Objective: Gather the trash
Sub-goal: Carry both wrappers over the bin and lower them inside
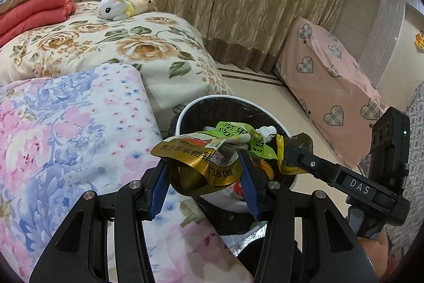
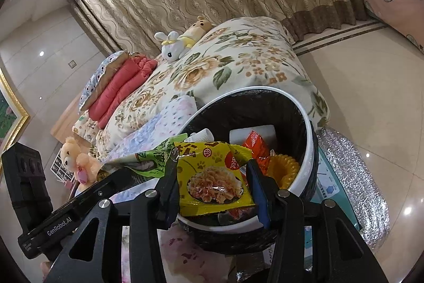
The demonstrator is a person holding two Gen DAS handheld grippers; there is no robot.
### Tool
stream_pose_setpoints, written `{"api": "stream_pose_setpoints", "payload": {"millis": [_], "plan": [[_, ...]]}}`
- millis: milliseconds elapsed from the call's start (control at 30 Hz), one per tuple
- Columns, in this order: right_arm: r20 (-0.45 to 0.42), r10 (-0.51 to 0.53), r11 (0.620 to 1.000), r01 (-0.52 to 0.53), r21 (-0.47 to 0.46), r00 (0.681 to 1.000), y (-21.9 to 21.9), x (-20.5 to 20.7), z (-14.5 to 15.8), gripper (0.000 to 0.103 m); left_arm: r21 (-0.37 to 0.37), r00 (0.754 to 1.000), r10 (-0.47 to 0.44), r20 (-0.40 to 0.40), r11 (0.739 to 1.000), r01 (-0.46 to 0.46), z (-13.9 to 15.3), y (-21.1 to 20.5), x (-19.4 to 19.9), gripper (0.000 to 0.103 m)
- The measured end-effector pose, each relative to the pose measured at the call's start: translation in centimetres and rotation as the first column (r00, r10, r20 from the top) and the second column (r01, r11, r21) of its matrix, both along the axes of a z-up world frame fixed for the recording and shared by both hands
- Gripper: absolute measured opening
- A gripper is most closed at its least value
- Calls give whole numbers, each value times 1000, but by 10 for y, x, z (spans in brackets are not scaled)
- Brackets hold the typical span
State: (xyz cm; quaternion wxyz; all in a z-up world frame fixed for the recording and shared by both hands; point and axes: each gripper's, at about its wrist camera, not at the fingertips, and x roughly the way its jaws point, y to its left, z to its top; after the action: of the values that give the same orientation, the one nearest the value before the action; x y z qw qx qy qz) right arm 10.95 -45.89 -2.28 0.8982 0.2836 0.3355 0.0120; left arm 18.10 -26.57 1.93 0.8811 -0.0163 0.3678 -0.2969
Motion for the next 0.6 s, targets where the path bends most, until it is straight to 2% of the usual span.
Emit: {"api": "stream_pose_setpoints", "payload": {"millis": [600], "plan": [[-18,-2,1000,2,-27,1000,-9,9,0,47,10,1000,-3,-8,1000,4,-3,-13,9,48]]}}
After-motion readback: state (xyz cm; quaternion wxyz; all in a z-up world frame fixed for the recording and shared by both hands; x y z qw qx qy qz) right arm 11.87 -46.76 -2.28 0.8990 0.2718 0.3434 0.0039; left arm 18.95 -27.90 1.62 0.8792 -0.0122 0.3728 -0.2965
